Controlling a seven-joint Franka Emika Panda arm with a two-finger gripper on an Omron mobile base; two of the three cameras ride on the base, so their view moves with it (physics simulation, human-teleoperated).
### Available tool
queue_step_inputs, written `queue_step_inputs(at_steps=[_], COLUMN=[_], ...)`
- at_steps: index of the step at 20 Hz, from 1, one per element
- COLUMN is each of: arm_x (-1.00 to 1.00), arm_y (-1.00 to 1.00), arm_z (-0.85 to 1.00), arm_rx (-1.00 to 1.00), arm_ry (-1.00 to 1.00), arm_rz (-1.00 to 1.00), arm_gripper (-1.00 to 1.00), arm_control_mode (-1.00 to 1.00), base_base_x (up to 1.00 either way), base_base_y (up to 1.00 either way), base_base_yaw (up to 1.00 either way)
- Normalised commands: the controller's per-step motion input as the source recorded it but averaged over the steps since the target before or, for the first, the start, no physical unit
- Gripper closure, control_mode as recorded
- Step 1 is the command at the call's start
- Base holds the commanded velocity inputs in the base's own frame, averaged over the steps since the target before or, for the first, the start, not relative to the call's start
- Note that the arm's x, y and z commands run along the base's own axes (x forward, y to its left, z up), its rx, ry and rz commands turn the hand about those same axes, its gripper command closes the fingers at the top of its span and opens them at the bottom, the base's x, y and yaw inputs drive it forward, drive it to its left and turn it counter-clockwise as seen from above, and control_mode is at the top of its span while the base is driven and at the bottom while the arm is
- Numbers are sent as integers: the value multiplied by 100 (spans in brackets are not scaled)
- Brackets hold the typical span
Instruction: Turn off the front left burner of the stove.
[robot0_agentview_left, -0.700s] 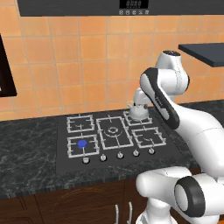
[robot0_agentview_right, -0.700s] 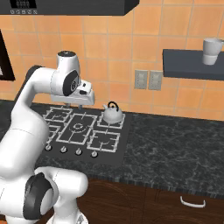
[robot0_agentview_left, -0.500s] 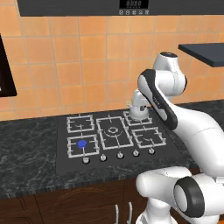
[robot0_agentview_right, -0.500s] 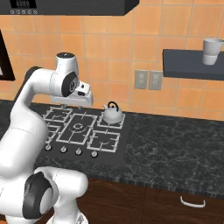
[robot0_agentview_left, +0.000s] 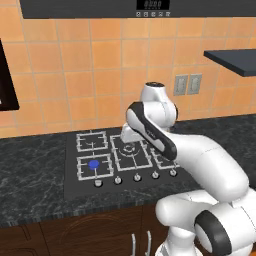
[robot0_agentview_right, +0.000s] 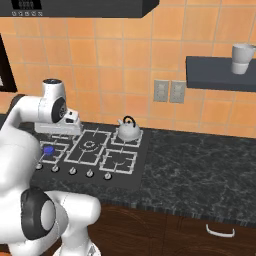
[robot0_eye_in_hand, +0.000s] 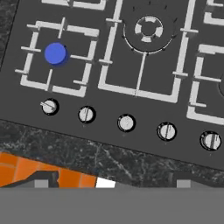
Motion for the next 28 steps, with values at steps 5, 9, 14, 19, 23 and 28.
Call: queue_step_inputs(at_steps=[5, 9, 14, 19, 23, 28], arm_x=[0, 4, 3, 8, 24, 24], arm_y=[100, 100, 82, 21, 4, 6], arm_z=[-90, -88, -62, -26, -12, -20], arm_rx=[-12, -16, -15, -3, 0, 0], arm_ry=[2, 0, 1, 9, 6, 0], arm_rz=[28, 32, 32, 8, 4, 0], arm_gripper=[-100, -100, -100, -100, -100, -100], arm_control_mode=[-100, -100, -100, -100, -100, -100], base_base_x=[0, 0, 0, 0, 0, 0], base_base_y=[0, 0, 0, 0, 0, 0], base_base_yaw=[0, 0, 0, 0, 0, 0])
